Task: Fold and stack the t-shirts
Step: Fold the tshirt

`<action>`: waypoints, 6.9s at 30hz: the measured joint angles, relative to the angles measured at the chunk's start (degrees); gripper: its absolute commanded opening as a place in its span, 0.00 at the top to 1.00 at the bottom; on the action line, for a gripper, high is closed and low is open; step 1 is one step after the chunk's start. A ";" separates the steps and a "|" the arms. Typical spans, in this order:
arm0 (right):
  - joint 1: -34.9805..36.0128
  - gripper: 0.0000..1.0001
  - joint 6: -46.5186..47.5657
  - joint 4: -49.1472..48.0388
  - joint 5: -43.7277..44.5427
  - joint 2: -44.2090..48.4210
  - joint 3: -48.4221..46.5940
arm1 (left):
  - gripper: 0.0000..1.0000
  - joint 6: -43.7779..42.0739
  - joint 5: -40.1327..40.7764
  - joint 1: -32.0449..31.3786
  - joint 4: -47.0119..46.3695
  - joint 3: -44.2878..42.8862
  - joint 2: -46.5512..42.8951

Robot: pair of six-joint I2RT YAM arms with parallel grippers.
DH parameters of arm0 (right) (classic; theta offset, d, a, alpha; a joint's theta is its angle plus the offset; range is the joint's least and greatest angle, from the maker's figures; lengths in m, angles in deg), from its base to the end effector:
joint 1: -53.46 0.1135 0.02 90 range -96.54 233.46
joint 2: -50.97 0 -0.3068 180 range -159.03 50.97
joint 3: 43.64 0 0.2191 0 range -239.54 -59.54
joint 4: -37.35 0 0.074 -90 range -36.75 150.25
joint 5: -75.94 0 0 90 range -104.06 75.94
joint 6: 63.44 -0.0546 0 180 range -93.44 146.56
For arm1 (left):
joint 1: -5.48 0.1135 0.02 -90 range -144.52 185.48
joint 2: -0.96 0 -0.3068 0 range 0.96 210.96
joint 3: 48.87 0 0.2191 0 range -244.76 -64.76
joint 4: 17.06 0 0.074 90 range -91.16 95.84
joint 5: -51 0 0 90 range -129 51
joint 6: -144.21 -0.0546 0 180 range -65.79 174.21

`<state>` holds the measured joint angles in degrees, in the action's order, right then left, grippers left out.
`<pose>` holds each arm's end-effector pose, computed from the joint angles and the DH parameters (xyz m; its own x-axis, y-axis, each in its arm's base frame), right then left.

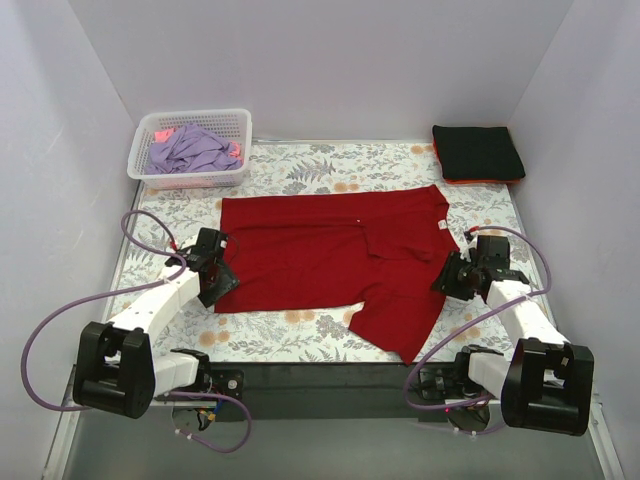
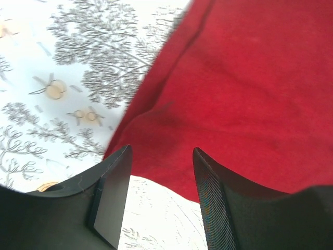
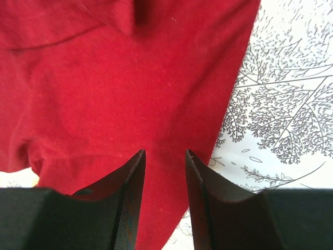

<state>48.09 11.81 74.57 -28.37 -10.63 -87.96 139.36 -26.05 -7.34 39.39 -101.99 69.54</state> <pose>0.1576 -0.0013 0.2150 -0.7971 0.3227 -0.5103 0.1559 0.9265 0.3424 0.1574 -0.0233 0.2198 -0.2262 -0.9444 -0.2385 -0.9110 0.2918 -0.2914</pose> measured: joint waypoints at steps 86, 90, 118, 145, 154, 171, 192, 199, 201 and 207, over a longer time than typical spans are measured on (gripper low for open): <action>4.02 0.55 -1.29 15.67 16.52 -9.31 -8.35 | 0.60 -2.84 3.82 0.00 -6.29 -2.62 0.76; 3.93 0.52 -1.68 16.81 18.32 -4.94 -9.22 | 0.60 -2.93 3.82 0.00 -6.32 -2.62 0.20; 2.47 0.63 -2.25 -9.62 2.29 -31.06 -36.96 | 0.60 -5.70 1.16 0.00 -11.78 -25.83 21.57; -5.60 0.66 -4.66 -22.16 -6.14 -56.78 -48.96 | 0.63 -6.58 3.82 0.00 -14.25 -41.62 46.05; -3.87 0.69 -5.81 -25.14 -12.35 -51.76 -44.57 | 0.63 -6.80 3.80 0.00 -14.86 -45.13 48.70; -4.66 0.68 -6.03 -25.09 -12.70 -62.49 -52.48 | 0.61 -8.72 5.95 -0.02 -15.30 -55.93 56.92; -4.76 0.64 -6.58 -22.95 -11.23 -24.02 -18.93 | 0.51 -8.22 -0.46 -10.99 -12.94 -39.50 28.87; -6.69 0.60 -6.45 -22.25 -11.89 -21.11 -9.03 | 0.50 -9.27 -2.91 -12.02 -14.01 -21.46 12.46; -7.17 0.60 -6.38 -22.80 -12.50 -20.90 -7.32 | 0.50 -9.86 -2.69 -11.74 -13.90 -15.89 7.74; -7.69 0.60 -6.34 -25.18 -14.43 -20.76 -5.81 | 0.50 -10.80 -0.61 -11.72 -15.17 -4.28 -4.79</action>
<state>40.40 5.48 49.39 -42.79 -31.39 -93.78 128.56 -26.66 -19.05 24.22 -106.28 64.75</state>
